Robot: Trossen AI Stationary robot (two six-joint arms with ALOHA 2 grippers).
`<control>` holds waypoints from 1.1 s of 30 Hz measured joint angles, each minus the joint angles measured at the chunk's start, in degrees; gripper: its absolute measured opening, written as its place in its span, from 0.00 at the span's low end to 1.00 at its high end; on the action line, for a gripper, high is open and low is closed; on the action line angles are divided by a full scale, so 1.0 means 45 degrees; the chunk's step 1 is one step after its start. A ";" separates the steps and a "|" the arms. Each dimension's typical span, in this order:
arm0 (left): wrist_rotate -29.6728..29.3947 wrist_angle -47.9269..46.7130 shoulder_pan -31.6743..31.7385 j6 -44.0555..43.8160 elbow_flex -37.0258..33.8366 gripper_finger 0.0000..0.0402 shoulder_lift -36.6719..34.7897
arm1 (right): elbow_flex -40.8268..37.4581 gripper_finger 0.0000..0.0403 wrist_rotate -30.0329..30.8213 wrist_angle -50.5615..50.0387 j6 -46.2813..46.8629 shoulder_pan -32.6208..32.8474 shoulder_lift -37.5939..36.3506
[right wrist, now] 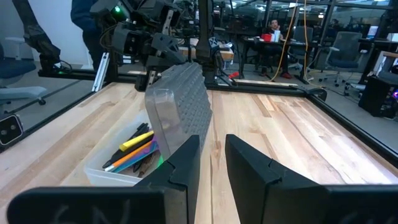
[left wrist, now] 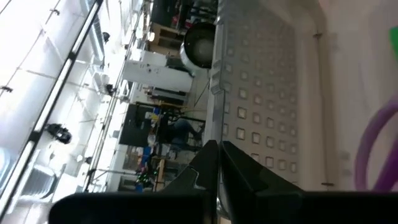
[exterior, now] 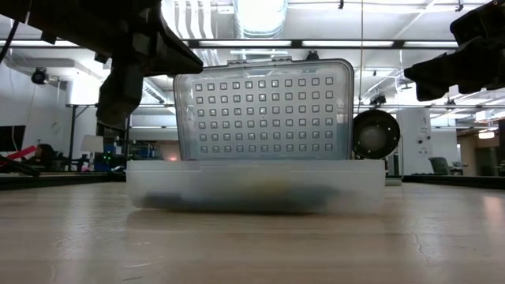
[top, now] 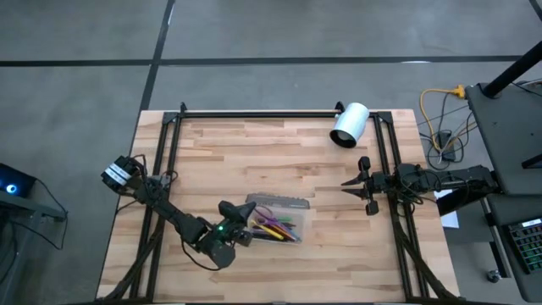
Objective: Pick & place school supplies into a supply box
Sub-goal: Close the white and black supply box
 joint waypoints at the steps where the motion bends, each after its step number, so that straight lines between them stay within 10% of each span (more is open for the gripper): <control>1: 0.0142 0.0001 -0.0003 -0.0027 -0.0002 0.00 0.0000 | -0.0001 0.17 0.0000 0.0000 0.0000 0.0001 -0.0001; 33: 0.3088 -0.0021 0.0007 -0.0653 -0.0194 0.00 0.0000 | -0.0005 0.17 0.0000 0.0000 0.0000 -0.0001 0.0000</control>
